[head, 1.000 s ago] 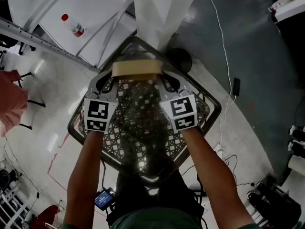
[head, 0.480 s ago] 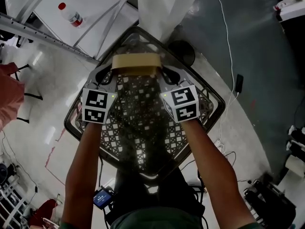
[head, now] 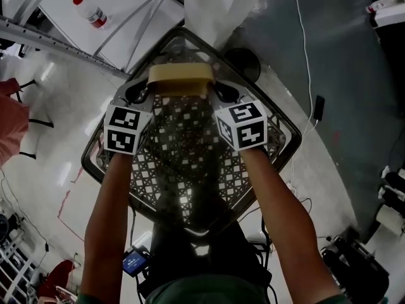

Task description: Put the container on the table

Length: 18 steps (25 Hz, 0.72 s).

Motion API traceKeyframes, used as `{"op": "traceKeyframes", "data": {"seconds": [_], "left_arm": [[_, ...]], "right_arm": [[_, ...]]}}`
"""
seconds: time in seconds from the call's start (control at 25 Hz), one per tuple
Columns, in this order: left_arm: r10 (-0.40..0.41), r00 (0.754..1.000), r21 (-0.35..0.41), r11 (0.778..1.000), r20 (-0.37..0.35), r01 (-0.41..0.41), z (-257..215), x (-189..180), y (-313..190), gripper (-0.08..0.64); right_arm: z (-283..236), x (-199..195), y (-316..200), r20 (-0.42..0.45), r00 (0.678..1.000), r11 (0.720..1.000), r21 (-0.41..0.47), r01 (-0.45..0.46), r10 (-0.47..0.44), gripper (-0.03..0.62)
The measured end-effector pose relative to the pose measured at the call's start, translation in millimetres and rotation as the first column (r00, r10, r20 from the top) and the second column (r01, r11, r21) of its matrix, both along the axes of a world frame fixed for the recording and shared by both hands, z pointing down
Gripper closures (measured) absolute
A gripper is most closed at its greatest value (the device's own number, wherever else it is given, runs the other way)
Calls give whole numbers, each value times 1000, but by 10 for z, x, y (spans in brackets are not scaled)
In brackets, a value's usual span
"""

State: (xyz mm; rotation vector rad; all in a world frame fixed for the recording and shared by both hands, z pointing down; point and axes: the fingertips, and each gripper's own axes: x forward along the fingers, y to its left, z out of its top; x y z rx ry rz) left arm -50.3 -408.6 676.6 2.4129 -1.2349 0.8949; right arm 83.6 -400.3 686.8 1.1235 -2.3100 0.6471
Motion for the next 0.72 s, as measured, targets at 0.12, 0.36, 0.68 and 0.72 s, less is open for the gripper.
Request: {"op": "traceKeyframes", "data": {"seconds": [0.12,0.36,0.68,0.72], "left_arm": [[-2,1000,-30,1000,-4,2,75,-12,-24,514],[-12,1000,-86,996,-15,10,176,-37,-31,514],[-23,1000,-122,992,-21,20,299,-67,-52,508],[-26,1000,-121,992,-17,24,317,-68,-49,506]], "right_arm": [[75,-10,-27,13,1000,999,-41,-2,3,565],[179,-33,-38,33,999,994,-105,-2,6,561],[283,-58,-91,24,999,989,-146,-28,32,561],[297,-59,-97,17,999,989,-147,-31,34,561]]}}
